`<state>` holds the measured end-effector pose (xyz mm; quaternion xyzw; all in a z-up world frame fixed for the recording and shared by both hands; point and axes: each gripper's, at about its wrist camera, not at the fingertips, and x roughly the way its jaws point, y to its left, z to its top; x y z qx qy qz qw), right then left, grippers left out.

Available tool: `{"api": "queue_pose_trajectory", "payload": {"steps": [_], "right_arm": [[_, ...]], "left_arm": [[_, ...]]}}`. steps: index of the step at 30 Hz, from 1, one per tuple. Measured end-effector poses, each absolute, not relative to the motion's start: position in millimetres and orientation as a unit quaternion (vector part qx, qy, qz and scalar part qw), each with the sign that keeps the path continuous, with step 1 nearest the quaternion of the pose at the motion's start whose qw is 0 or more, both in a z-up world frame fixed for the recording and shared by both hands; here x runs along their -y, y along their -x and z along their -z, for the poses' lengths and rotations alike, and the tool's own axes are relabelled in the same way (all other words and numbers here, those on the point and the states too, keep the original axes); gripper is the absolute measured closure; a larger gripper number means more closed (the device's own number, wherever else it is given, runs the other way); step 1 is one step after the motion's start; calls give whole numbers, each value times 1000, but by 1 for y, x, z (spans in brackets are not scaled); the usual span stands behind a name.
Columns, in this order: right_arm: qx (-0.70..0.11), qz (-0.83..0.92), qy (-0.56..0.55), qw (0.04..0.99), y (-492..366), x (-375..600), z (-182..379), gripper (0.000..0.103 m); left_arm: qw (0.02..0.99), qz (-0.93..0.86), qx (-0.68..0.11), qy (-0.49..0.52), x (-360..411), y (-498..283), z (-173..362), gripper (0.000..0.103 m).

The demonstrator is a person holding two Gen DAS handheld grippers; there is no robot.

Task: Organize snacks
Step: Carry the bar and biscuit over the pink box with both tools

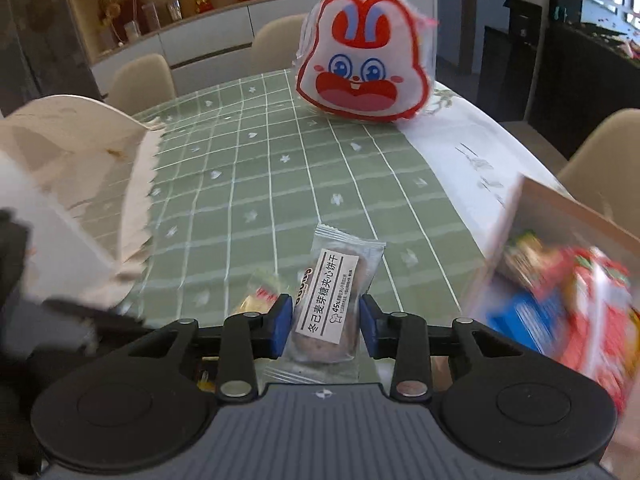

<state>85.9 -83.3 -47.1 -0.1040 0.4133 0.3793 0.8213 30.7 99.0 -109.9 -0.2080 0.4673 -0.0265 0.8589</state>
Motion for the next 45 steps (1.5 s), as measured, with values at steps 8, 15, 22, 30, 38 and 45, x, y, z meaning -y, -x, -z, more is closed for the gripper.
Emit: {"api": "queue_pose_trajectory", "payload": {"steps": [8, 15, 22, 30, 38, 45], "right_arm": [[-420, -304, 61, 853, -30, 192, 32, 67], [-358, -217, 1, 908, -23, 256, 0, 67], [-294, -183, -29, 938, -35, 267, -24, 67], [-308, -175, -29, 935, -42, 266, -15, 67], [-326, -166, -17, 931, -64, 257, -3, 67], [-301, -180, -6, 937, -113, 231, -1, 66]], "left_arm": [[834, 137, -498, 195, -49, -19, 88, 71], [871, 218, -403, 175, -9, -40, 3, 71], [916, 195, -318, 148, 13, -106, -54, 71], [902, 142, -390, 119, 33, -168, 23, 71], [903, 114, -405, 87, 26, -154, 39, 71], [904, 113, -405, 82, 26, -133, 25, 71]]}}
